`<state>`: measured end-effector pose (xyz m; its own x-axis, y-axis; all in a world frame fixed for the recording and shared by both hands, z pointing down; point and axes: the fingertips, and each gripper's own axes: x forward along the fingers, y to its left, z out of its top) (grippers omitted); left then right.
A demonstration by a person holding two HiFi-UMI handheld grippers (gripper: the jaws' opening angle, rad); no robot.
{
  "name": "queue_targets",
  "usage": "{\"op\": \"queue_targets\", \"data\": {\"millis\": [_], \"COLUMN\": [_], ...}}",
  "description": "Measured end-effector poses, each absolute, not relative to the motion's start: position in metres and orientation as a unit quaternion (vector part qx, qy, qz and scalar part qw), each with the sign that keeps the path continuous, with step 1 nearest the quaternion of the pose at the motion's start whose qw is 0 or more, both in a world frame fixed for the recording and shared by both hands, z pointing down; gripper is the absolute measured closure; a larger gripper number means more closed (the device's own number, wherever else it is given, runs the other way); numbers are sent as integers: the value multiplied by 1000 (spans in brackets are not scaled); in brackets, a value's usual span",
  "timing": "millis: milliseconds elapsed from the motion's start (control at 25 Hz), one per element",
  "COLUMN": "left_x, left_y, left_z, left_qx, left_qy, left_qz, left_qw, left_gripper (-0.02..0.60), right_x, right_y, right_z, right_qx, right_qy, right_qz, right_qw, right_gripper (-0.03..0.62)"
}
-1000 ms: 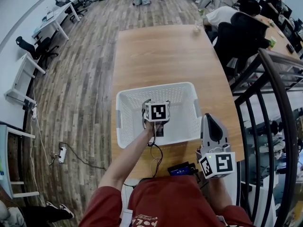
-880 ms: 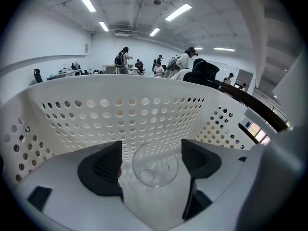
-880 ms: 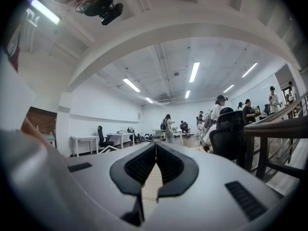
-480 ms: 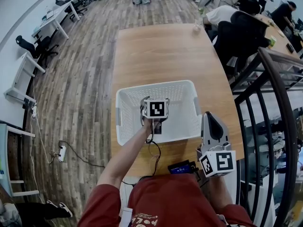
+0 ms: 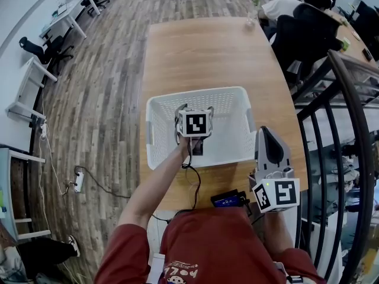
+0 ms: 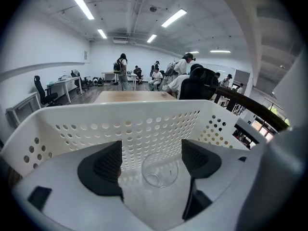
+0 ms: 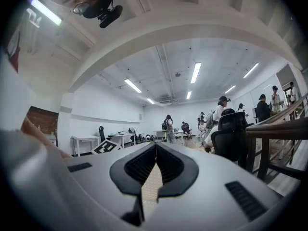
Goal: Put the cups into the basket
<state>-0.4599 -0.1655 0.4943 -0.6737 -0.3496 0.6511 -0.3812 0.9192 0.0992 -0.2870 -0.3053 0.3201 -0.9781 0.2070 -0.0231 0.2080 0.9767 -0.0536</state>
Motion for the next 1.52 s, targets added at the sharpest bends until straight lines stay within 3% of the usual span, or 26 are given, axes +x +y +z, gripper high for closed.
{"op": "queue_targets", "data": {"millis": [600,960,1240,1520], "left_x": [-450,-439,-418,-404], "left_y": [-167,-160,-160,-153], "left_z": [437,396,353,335], "left_qx": [219,215,223,227], "left_qy": [-941,-961,-971,-973], "left_qz": [29,36,62,44], "left_qw": [255,167,54,12], "left_gripper": [210,210,210,212], "right_x": [-289,-290,-290,-288], "right_y": [-303,-302,-300,-298], "right_z": [322,326,329,328], "right_qx": [104,102,100,100], "right_qy": [994,994,995,995], "right_qz": [-25,-24,-24,-21], "right_qw": [3,-1,-7,-6], "right_gripper": [583,583,583,583]}}
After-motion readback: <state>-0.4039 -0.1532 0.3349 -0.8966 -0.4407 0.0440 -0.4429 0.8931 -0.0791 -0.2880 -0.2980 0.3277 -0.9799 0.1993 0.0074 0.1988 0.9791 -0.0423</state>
